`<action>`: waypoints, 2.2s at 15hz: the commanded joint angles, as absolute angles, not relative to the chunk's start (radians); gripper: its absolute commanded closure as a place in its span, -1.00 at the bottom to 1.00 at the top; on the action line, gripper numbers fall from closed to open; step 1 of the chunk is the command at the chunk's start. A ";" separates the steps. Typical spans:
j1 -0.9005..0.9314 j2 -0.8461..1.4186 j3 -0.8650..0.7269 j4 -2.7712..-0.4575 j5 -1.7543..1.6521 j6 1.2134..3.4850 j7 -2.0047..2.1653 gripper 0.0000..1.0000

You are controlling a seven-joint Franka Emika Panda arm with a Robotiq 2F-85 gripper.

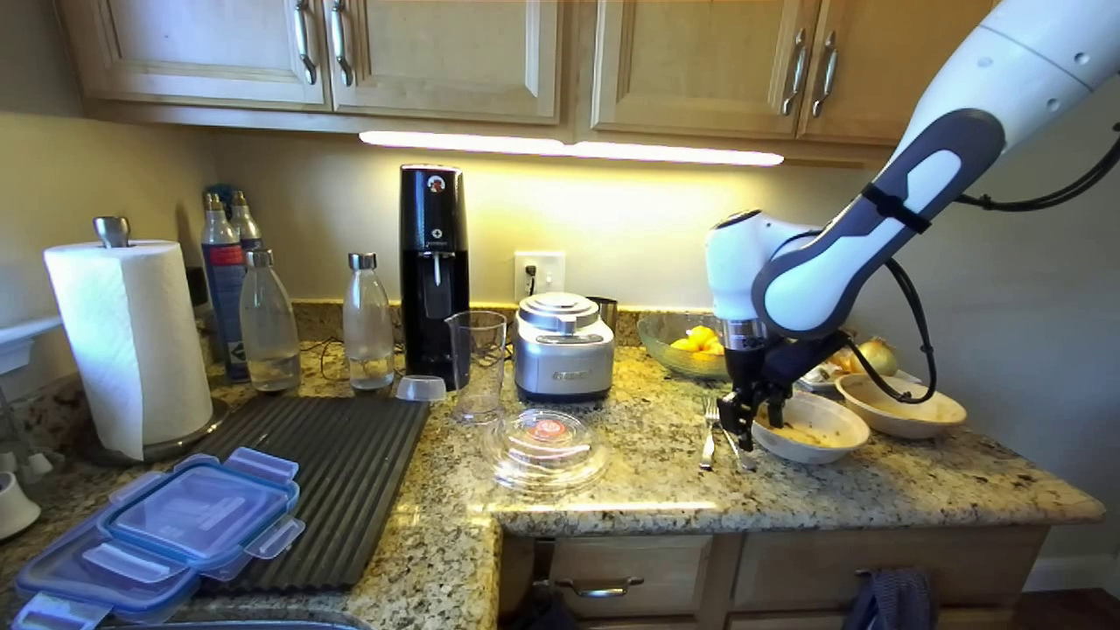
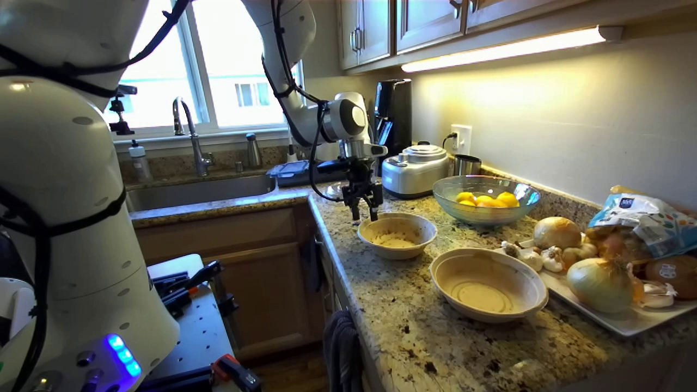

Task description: Stack the white bowls together, then put the two forks on top of the bowls

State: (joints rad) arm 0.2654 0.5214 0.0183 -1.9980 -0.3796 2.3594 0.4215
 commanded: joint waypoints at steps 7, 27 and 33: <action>0.304 0.528 -0.028 -1.988 -0.388 2.360 0.466 0.65; 0.430 0.408 -0.053 -1.982 -0.681 2.080 0.669 0.85; 0.405 0.359 -0.009 -1.960 -0.822 1.940 0.757 0.86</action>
